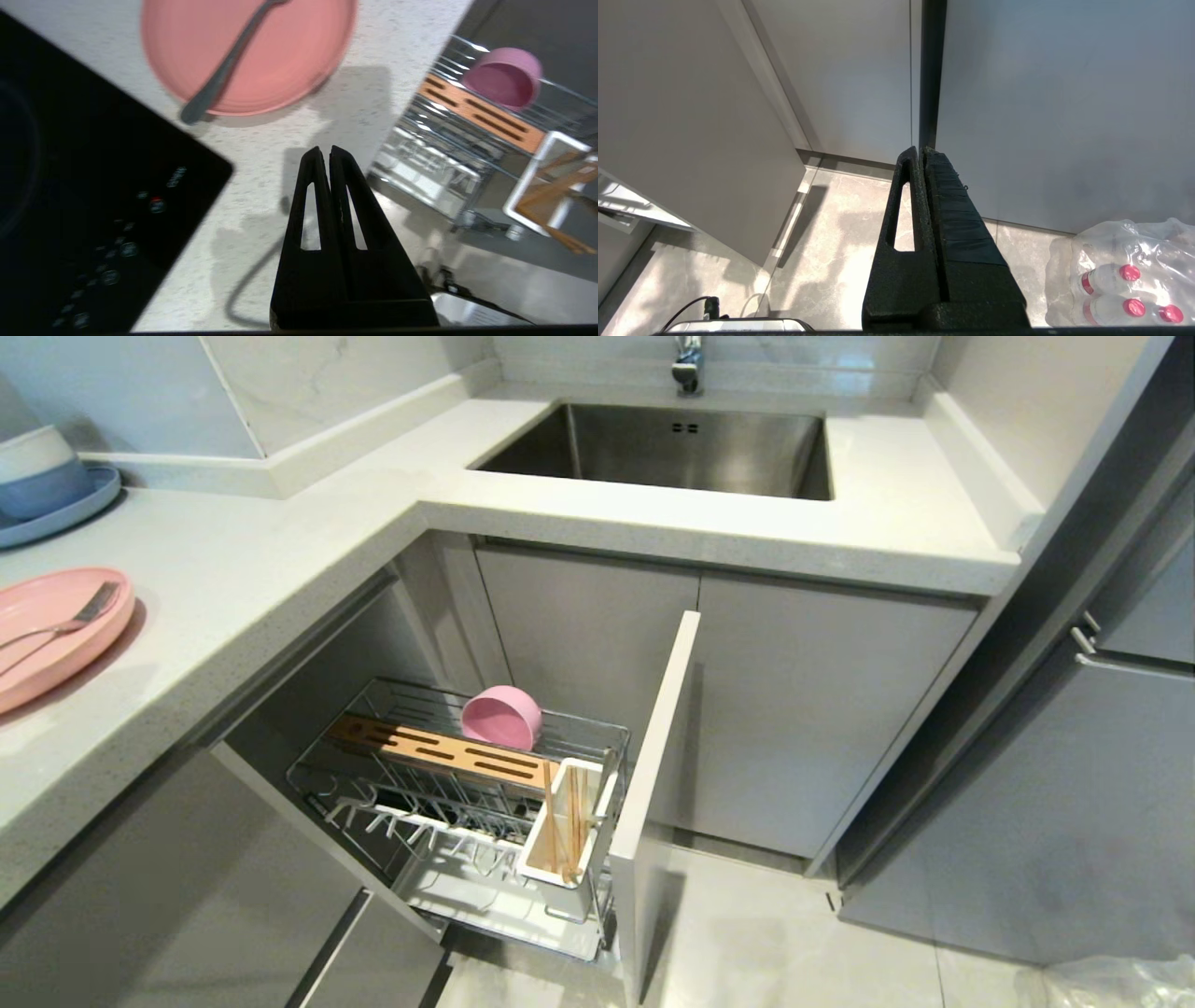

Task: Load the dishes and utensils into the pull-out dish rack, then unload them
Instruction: Pick up the fork and place it in the cupboard

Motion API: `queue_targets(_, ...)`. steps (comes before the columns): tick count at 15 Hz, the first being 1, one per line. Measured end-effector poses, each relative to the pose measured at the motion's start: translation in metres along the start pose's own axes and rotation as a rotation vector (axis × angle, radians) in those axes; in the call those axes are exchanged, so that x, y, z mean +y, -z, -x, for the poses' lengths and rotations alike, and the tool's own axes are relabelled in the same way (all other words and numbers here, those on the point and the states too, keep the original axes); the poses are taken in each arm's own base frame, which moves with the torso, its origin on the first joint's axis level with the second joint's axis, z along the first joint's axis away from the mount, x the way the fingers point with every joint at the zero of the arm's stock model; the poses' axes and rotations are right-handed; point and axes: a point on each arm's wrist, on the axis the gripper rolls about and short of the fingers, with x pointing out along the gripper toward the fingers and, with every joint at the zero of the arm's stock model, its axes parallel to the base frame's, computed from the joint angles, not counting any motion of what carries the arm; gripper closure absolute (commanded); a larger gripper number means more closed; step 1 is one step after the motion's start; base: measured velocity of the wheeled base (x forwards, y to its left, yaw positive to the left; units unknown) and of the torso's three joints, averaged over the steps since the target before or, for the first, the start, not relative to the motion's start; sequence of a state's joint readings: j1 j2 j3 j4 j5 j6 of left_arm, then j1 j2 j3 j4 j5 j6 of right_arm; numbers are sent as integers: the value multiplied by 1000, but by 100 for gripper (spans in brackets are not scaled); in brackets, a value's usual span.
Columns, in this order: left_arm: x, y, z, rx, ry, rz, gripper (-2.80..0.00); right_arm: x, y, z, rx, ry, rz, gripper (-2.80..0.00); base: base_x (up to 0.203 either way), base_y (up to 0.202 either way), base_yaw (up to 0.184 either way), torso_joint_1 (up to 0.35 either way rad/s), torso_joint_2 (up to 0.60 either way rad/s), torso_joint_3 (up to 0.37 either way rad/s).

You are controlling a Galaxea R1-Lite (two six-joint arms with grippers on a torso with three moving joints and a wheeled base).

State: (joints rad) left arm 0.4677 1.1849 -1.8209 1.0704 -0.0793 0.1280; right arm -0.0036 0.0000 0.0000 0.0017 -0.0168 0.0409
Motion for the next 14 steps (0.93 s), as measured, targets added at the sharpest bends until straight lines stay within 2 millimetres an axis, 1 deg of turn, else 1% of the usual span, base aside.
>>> queue_targets(2, 5, -4, 1, -16, -35, -26, 0, 0, 0, 0, 0, 0, 0, 0, 0, 0, 0, 0, 0, 0)
queue_targets(4, 11, -13, -4, -25, -54, -36, 0, 0, 0, 0, 0, 0, 0, 0, 0, 0, 0, 0, 0, 0)
queue_targets(7, 26, -23, -25, 0, -57, -64, 0, 0, 0, 0, 0, 0, 0, 0, 0, 0, 0, 0, 0, 0)
queue_targets(10, 43, -25, -48, 26, 26, -71, 0, 0, 0, 0, 0, 0, 0, 0, 0, 0, 0, 0, 0, 0)
queue_targets(14, 62, -24, -70, 48, 88, -62, 0, 0, 0, 0, 0, 0, 0, 0, 0, 0, 0, 0, 0, 0)
